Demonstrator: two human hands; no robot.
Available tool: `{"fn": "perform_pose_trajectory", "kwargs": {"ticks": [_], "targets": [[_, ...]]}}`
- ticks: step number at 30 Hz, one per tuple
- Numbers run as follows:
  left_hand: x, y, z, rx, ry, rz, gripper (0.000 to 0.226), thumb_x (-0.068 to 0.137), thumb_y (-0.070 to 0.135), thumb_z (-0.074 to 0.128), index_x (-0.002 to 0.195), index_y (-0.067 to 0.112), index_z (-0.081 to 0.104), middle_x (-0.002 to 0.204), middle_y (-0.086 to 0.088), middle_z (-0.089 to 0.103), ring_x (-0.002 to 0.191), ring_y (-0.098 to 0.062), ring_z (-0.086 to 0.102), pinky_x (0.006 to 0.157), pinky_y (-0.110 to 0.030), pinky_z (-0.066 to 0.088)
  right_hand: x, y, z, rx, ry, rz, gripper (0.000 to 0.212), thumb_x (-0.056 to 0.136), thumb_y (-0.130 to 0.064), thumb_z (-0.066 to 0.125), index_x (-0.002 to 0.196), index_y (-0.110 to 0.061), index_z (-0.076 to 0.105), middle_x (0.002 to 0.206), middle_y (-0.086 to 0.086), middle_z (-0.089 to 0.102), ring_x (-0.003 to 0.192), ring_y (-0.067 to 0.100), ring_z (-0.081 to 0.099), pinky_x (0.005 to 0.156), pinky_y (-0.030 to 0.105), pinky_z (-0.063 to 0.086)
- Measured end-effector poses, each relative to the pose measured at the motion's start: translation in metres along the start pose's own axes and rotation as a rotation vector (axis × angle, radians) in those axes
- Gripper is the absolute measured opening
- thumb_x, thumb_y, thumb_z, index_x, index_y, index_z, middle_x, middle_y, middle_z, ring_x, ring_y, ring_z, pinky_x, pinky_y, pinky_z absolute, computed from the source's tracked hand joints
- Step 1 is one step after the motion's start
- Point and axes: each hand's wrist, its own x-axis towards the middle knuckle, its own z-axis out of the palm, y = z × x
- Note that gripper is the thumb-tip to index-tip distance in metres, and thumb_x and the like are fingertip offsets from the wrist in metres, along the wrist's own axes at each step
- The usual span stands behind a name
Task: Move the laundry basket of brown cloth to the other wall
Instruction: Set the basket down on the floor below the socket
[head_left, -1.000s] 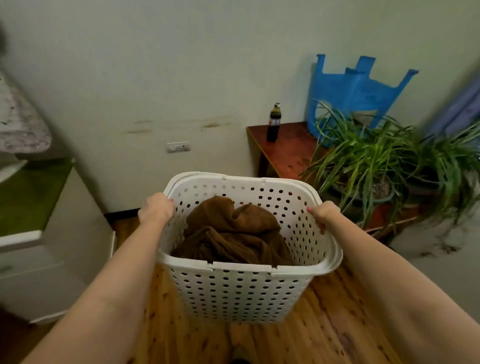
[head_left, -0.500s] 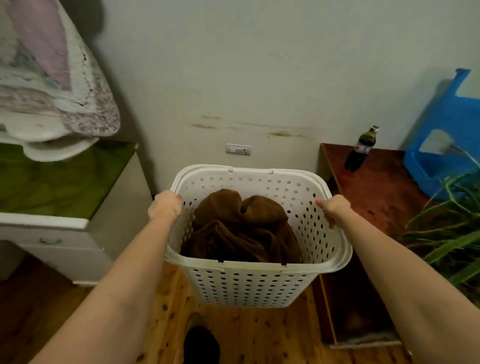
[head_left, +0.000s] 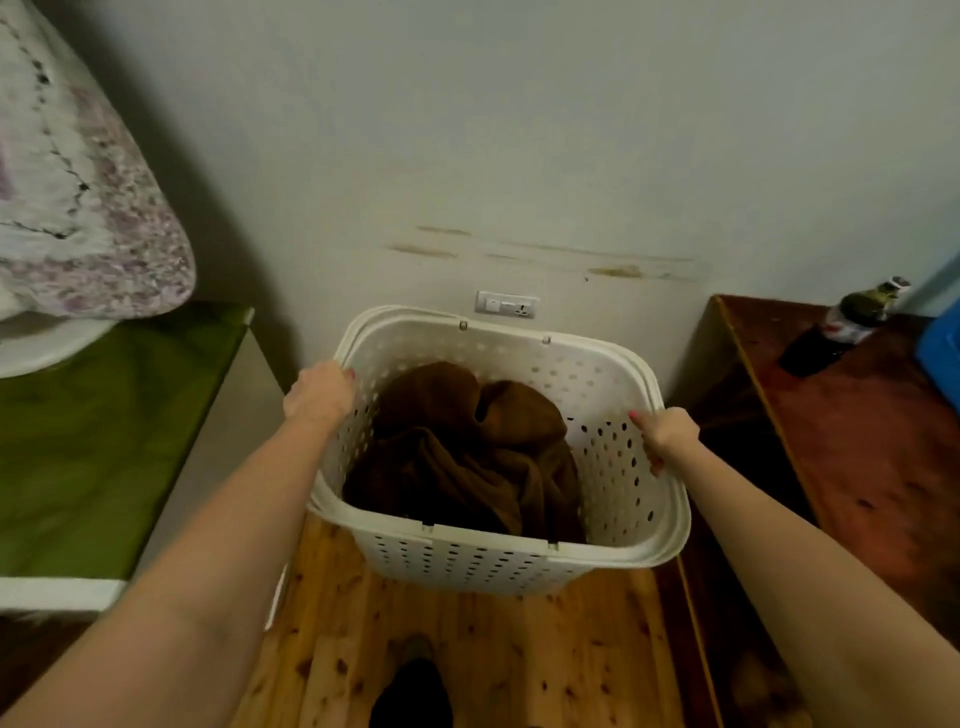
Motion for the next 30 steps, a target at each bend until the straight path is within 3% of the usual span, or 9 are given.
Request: {"fn": "perform_pose_trajectory", "kwargs": {"ticks": [5, 10, 14, 17, 22, 25, 30], "targets": [[0.073, 0.007, 0.037, -0.013, -0.042, -0.008, 0.045, 0.101, 0.030, 0.037, 0.105, -0.008, 0.062, 0.105, -0.027, 0.066, 0.096, -0.041, 0.064, 0.079, -0.039, 0.050, 0.068, -0.017, 0.040, 0.002, 0.029, 0.000, 0.049, 0.092, -0.043, 0.052, 0.066, -0.002, 0.053, 0.052, 0.014, 0.055, 0.042, 0.027, 0.056, 0.047, 0.030, 0.045], [0.151, -0.017, 0.140, -0.051, -0.050, -0.064, 0.040, 0.099, 0.032, 0.043, 0.100, -0.005, 0.057, 0.091, -0.023, 0.062, 0.083, -0.039, 0.061, 0.077, -0.044, 0.052, 0.166, -0.005, 0.106, -0.007, 0.045, 0.012, 0.049, 0.091, -0.045, 0.053, 0.077, 0.002, 0.060, 0.057, 0.013, 0.057, 0.045, 0.025, 0.057, 0.047, 0.030, 0.046], [0.195, -0.044, 0.224, -0.100, -0.092, -0.144, 0.046, 0.098, 0.038, 0.044, 0.113, -0.005, 0.051, 0.114, -0.031, 0.059, 0.102, -0.048, 0.061, 0.090, -0.055, 0.051, 0.237, 0.013, 0.167, -0.010, 0.025, -0.002, 0.044, 0.090, -0.042, 0.056, 0.082, 0.001, 0.058, 0.059, 0.011, 0.054, 0.046, 0.024, 0.054, 0.042, 0.029, 0.043], [0.229, -0.055, 0.279, -0.094, -0.096, -0.160, 0.047, 0.098, 0.038, 0.044, 0.116, -0.005, 0.049, 0.118, -0.032, 0.059, 0.106, -0.048, 0.060, 0.093, -0.054, 0.049, 0.287, 0.032, 0.213, 0.010, 0.000, 0.003, 0.044, 0.089, -0.043, 0.057, 0.071, -0.004, 0.054, 0.059, 0.010, 0.053, 0.046, 0.023, 0.052, 0.042, 0.030, 0.042], [0.262, -0.064, 0.331, -0.080, -0.100, -0.172, 0.046, 0.098, 0.039, 0.044, 0.116, -0.003, 0.049, 0.117, -0.032, 0.059, 0.104, -0.049, 0.061, 0.093, -0.055, 0.049, 0.330, 0.051, 0.258, 0.064, -0.010, 0.023, 0.042, 0.088, -0.043, 0.060, 0.071, -0.005, 0.051, 0.059, 0.011, 0.051, 0.045, 0.024, 0.049, 0.042, 0.032, 0.043], [0.280, -0.067, 0.356, -0.081, -0.084, -0.180, 0.045, 0.098, 0.037, 0.043, 0.115, -0.004, 0.047, 0.115, -0.033, 0.059, 0.101, -0.051, 0.060, 0.090, -0.056, 0.050, 0.355, 0.064, 0.280, 0.073, -0.026, 0.026, 0.043, 0.089, -0.041, 0.058, 0.066, -0.006, 0.049, 0.054, 0.012, 0.051, 0.043, 0.026, 0.049, 0.052, 0.041, 0.048], [0.298, -0.069, 0.373, -0.066, -0.084, -0.201, 0.037, 0.098, 0.025, 0.044, 0.122, -0.003, 0.042, 0.118, -0.032, 0.057, 0.108, -0.049, 0.056, 0.091, -0.054, 0.050, 0.383, 0.072, 0.306, 0.187, -0.134, 0.099, 0.025, 0.094, -0.026, 0.054, 0.080, -0.006, 0.050, 0.059, 0.010, 0.048, 0.045, 0.023, 0.044, 0.048, 0.033, 0.040]]}}
